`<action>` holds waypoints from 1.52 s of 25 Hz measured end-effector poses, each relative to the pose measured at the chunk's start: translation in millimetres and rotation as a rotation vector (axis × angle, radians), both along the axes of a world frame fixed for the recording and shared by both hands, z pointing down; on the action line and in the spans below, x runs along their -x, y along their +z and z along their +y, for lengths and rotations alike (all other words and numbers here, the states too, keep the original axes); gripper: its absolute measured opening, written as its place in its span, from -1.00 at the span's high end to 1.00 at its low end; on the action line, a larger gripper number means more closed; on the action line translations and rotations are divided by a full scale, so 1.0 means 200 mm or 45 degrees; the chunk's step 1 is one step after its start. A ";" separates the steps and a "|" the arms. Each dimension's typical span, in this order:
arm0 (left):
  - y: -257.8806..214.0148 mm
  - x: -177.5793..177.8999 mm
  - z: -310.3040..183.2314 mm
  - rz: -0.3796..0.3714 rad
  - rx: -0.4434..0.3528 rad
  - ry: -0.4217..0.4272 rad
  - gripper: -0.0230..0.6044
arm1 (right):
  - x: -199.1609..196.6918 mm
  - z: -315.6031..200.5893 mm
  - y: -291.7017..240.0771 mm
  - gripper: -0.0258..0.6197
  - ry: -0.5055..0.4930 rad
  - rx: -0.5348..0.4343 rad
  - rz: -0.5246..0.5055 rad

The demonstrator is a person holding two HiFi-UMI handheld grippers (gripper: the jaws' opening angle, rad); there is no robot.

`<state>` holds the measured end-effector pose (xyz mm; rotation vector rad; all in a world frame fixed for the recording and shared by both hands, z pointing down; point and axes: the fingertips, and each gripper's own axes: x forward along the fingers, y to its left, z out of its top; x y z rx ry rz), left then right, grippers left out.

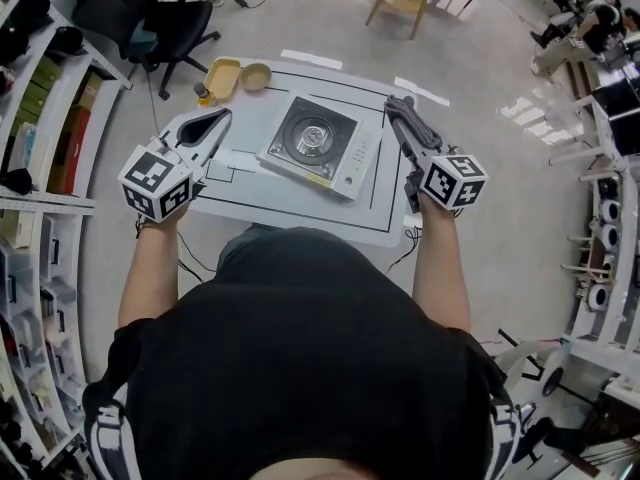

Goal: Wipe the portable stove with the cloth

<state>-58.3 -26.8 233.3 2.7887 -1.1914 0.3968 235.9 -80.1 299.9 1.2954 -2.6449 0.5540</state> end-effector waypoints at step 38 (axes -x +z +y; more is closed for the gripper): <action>0.40 0.30 -0.54 0.047 0.196 -0.020 0.85 | 0.47 -0.56 0.39 0.55 -0.131 0.162 0.108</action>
